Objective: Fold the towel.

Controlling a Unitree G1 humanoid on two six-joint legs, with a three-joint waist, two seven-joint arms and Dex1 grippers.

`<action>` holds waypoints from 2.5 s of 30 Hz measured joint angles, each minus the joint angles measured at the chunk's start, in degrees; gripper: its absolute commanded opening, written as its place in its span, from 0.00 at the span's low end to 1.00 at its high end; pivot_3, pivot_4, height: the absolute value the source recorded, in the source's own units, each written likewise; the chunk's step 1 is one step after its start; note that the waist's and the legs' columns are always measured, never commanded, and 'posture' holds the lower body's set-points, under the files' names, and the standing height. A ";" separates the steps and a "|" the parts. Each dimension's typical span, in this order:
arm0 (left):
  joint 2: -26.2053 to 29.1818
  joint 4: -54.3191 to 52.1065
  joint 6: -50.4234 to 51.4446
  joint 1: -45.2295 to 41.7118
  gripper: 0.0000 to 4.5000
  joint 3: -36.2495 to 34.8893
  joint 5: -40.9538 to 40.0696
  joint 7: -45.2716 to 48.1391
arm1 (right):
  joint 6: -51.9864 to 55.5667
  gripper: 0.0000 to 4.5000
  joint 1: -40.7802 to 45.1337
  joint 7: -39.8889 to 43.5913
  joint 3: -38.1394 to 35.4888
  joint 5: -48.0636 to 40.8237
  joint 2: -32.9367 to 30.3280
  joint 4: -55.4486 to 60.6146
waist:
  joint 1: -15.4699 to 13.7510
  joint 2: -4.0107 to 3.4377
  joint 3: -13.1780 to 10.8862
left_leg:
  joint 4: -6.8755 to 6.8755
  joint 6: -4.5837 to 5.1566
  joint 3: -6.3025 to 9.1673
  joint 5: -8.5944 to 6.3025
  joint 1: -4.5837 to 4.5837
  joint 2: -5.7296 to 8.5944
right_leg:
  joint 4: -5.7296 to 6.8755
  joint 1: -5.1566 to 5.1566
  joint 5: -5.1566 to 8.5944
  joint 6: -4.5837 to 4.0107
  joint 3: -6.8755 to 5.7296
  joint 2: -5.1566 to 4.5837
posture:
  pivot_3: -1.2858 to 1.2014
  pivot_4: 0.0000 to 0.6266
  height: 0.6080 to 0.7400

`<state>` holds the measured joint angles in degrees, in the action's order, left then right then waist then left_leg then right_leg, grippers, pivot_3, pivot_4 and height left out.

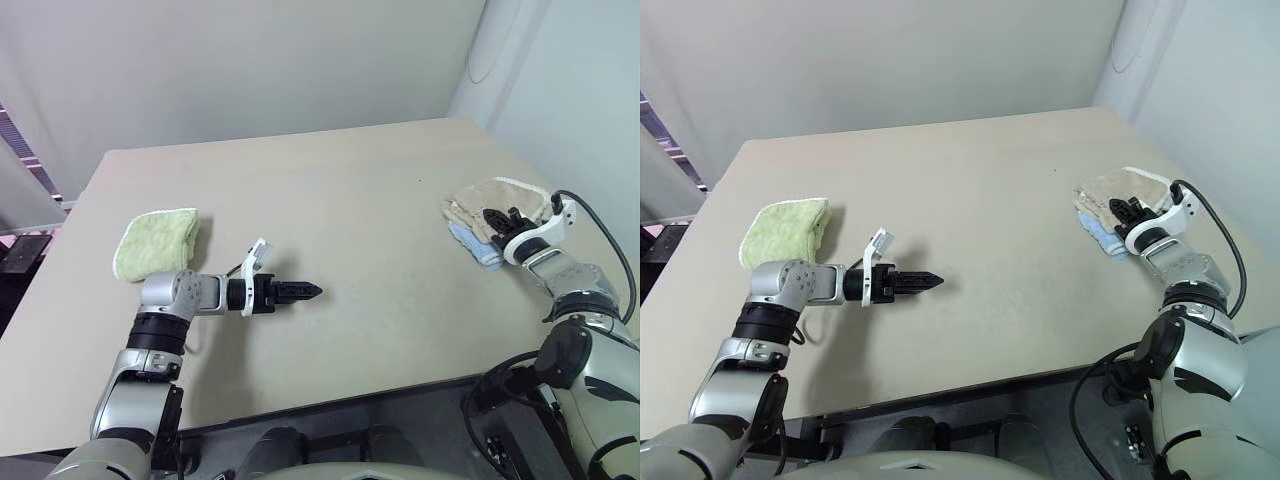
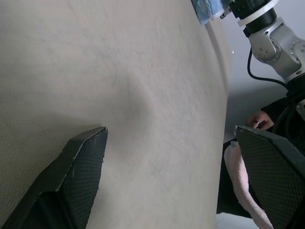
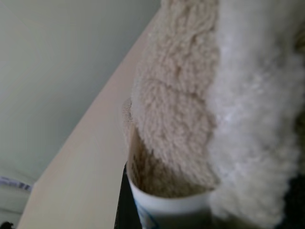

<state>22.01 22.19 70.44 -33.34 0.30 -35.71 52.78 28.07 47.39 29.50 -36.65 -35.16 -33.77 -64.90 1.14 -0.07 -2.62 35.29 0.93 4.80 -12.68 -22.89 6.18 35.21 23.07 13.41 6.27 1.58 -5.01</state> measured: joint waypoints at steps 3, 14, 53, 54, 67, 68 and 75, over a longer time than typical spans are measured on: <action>0.00 -0.03 0.01 0.01 1.00 -0.01 0.00 -0.03 | 0.33 0.00 -0.20 -0.15 -0.79 -0.38 0.06 0.12 | 0.01 0.00 0.00 | 0.00 0.00 0.00 0.00 0.01 0.00 | 0.00 -0.02 0.01 -0.02 0.00 0.00 | 0.52 0.00 1.00; -0.60 0.14 -1.17 0.00 1.00 1.15 0.15 1.17 | 0.87 0.51 -5.04 -6.50 -4.73 -4.60 7.09 5.59 | 0.02 0.00 0.00 | 0.00 -0.02 0.02 0.00 0.22 0.00 | 0.01 -0.22 0.00 0.00 0.01 0.00 | 0.52 0.00 1.00; 8.55 -13.60 -34.85 7.26 1.00 3.29 5.96 16.26 | 12.04 0.99 -52.42 6.78 18.83 -11.99 -3.92 85.20 | -0.46 -0.27 -0.15 | -0.05 -0.04 -0.20 -0.05 0.19 -0.05 | -0.34 -0.47 0.46 -0.15 -0.31 -0.49 | 0.52 0.00 1.00; 8.71 -14.03 -36.20 7.32 1.00 2.89 5.97 16.54 | 9.69 0.99 -52.58 8.95 20.63 -9.23 -5.21 85.23 | -0.50 -0.27 -0.15 | -0.05 -0.04 -0.20 -0.05 0.15 -0.03 | -0.36 -0.46 0.46 -0.15 -0.35 -0.53 | 0.52 0.00 1.00; 12.34 -15.54 -47.53 11.04 1.00 -2.24 5.16 20.61 | -4.08 0.43 -44.64 20.72 27.20 -0.24 -3.49 82.65 | -2.11 -0.15 -0.15 | 0.03 0.03 -0.12 -0.03 -0.34 -0.07 | -0.02 0.24 0.33 -0.26 -0.43 -0.41 | 0.52 0.00 1.00; 12.52 -15.47 -47.92 11.21 1.00 -2.65 5.18 20.61 | -4.06 0.36 -44.47 21.53 27.28 -0.66 -3.50 82.65 | -2.28 -0.14 -0.14 | 0.06 0.02 -0.12 -0.03 -0.33 -0.06 | -0.04 0.18 0.34 -0.26 -0.45 -0.42 | 0.52 0.00 1.00; 14.13 -15.26 -48.41 13.04 1.00 -3.80 5.11 20.92 | 1.26 0.12 -43.50 24.00 27.21 -4.56 -4.60 82.65 | -3.37 -0.10 -0.16 | 0.32 0.02 -0.18 -0.05 -0.33 -0.05 | -0.02 0.13 0.32 -0.29 -0.44 -0.44 | 0.52 0.00 1.00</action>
